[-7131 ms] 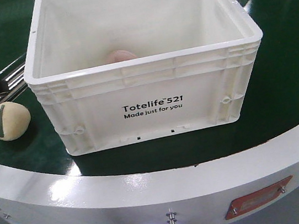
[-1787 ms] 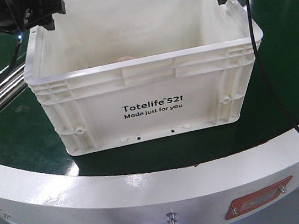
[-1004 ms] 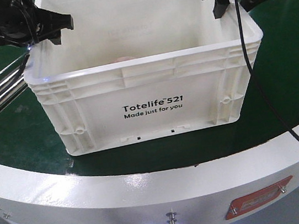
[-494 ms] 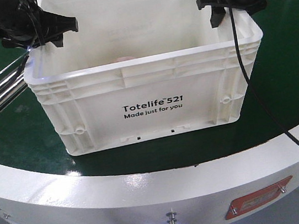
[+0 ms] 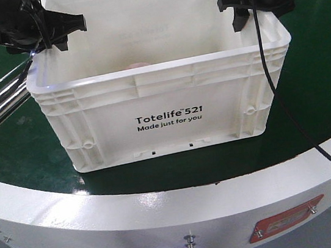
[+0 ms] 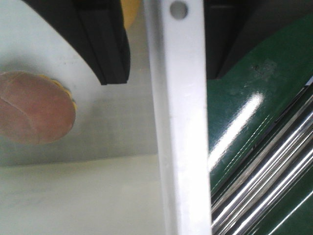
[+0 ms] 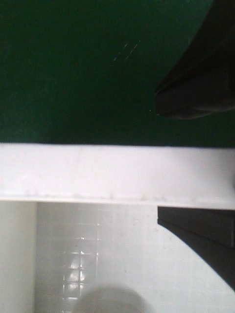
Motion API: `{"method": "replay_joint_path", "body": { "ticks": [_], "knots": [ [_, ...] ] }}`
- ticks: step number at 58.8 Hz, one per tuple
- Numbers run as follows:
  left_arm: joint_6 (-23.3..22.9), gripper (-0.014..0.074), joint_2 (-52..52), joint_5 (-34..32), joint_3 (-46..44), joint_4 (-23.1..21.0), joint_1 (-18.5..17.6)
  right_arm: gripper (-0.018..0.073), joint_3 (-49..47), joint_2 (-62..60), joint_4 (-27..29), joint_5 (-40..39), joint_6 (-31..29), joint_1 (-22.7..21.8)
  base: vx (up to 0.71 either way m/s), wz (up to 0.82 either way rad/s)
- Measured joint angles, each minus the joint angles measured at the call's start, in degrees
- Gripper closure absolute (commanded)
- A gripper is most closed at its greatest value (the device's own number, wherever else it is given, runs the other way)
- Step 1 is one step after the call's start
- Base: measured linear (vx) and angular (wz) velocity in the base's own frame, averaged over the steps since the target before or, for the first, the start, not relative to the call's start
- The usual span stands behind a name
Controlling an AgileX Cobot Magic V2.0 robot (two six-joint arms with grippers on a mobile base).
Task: Place moving items into box and shelve
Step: 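Close both grippers on the tote rims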
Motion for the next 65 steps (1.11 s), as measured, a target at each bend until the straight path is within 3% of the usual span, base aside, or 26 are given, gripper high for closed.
{"method": "replay_joint_path", "body": {
  "ticks": [9,16,20,65],
  "knots": [
    [-0.1,0.036,0.0,0.4,0.0,0.5,0.0,0.0402,0.0,0.0,0.6,0.0,-0.6,0.0,0.0,0.0],
    [-0.3,0.0533,0.0,0.5,0.0,0.0,0.1,0.0559,0.0,0.0,0.7,0.0,-2.0,0.0,0.0,0.0],
    [-0.3,0.0608,0.0,0.5,0.0,-0.1,0.1,0.0573,0.0,0.0,0.9,-0.1,-2.7,0.0,0.0,0.0],
    [0.1,0.06,-0.4,-0.6,0.1,-0.3,0.2,0.0567,0.0,-0.7,-0.1,0.3,-4.0,0.0,0.0,0.0]
  ]
}}
